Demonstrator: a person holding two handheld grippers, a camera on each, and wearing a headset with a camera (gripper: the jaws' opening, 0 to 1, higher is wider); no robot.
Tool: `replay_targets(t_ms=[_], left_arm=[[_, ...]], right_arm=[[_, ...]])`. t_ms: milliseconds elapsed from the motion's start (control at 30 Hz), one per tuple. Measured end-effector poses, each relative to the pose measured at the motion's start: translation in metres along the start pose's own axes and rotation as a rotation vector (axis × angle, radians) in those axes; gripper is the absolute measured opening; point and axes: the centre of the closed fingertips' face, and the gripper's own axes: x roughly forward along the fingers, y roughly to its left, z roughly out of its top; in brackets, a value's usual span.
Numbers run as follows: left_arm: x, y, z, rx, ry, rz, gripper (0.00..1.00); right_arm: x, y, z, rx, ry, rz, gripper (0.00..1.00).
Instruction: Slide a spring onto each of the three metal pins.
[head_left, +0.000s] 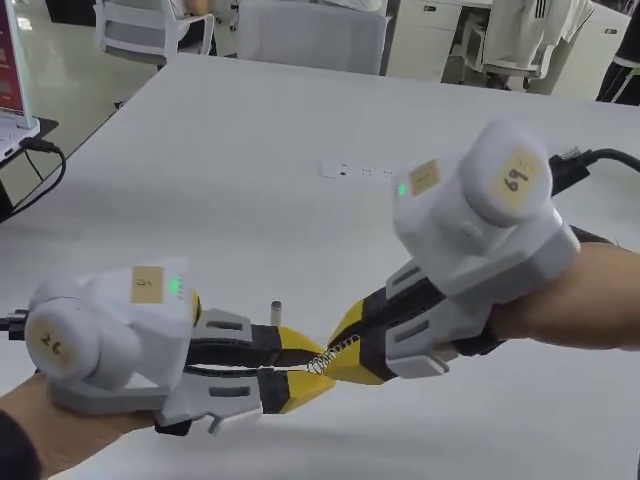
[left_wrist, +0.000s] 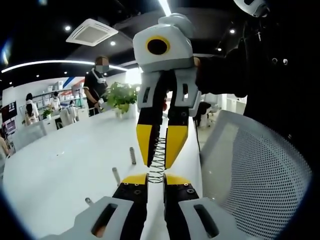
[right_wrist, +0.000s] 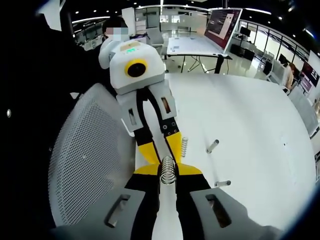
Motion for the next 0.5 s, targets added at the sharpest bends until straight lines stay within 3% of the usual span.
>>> replay_targets(t_ms=[100,167,267,500], left_arm=[[0.001,0.0,-0.006,0.004,0.025,0.002,0.15],[0.0,0.0,-0.008,0.001,0.03,0.001,0.15],[-0.003,0.007,-0.012,-0.036,0.04,0.026,0.26],[-0.011,0.015,-0.026,-0.089,0.063,0.066,0.39]], right_arm=[[-0.001,-0.002,-0.001,-0.005,0.006,-0.006,0.09],[-0.002,-0.005,-0.002,0.001,0.009,-0.008,0.09],[-0.003,-0.008,-0.005,0.002,0.017,-0.017,0.09],[-0.009,-0.02,-0.016,0.014,0.038,-0.049,0.09]])
